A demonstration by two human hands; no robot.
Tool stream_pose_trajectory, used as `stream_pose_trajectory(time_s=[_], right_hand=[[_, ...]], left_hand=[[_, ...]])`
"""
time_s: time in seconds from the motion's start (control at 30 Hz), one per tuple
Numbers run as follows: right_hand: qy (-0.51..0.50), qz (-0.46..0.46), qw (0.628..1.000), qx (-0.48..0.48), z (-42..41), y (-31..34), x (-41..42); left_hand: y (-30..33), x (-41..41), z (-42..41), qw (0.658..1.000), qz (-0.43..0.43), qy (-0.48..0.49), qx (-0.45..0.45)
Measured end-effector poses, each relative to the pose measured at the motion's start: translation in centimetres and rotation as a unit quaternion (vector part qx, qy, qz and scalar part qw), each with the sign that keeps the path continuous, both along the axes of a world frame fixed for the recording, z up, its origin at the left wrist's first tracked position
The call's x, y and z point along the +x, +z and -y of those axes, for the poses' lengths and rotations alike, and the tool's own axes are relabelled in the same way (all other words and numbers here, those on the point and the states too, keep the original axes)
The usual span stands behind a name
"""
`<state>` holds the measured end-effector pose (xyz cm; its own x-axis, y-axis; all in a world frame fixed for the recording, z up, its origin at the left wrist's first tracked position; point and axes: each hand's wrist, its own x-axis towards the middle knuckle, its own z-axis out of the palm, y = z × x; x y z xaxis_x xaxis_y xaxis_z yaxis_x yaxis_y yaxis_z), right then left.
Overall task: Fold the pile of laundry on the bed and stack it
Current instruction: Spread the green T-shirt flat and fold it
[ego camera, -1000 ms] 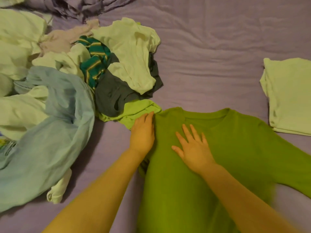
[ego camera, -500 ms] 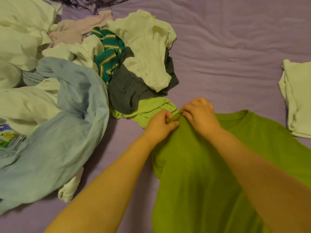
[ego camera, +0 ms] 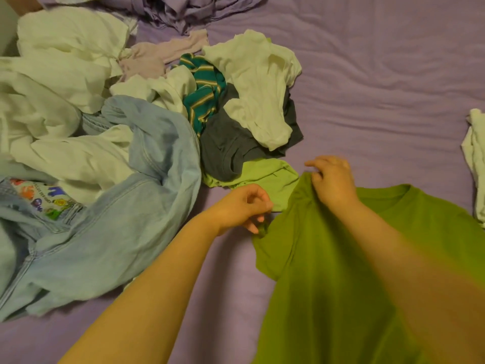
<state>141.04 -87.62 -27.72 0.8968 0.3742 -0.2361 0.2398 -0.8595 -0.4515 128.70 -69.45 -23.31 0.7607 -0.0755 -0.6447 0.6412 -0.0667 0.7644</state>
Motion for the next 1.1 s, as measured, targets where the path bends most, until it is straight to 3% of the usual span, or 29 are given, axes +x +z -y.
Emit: stream_pose_trajectory(time_s=[0.1, 0.27, 0.53, 0.63, 0.77, 0.9, 1.1], right_hand=[[0.068, 0.029, 0.997, 0.028, -0.7, 0.3, -1.9], [0.233, -0.021, 0.972, -0.005, -0.5, -0.5, -3.7], [0.322, -0.055, 0.941, -0.094, 1.4, -1.7, -5.2], [0.297, -0.075, 0.946, -0.104, 2.4, -1.4, -5.3], [0.2, -0.099, 0.975, 0.021, 2.2, 0.4, -5.4], [0.202, -0.172, 0.948, 0.174, 0.0, 3.2, -6.4], [0.165, -0.248, 0.934, 0.197, -2.5, 5.0, -8.5]], left_hand=[[-2.0, -0.6, 0.8, 0.996, 0.002, 0.009, 0.092], [-4.5, -3.0, 2.1, 0.981, 0.02, -0.032, 0.191], [-5.1, -3.8, 2.5, 0.985, -0.021, -0.011, 0.169], [-4.4, -4.0, 2.4, 0.992, -0.042, 0.007, 0.121], [-1.7, -4.8, 1.8, 0.991, 0.002, 0.109, 0.076], [1.2, -6.0, 0.7, 0.982, 0.081, 0.142, 0.097], [2.9, -7.4, -0.6, 0.971, 0.125, 0.112, 0.173]])
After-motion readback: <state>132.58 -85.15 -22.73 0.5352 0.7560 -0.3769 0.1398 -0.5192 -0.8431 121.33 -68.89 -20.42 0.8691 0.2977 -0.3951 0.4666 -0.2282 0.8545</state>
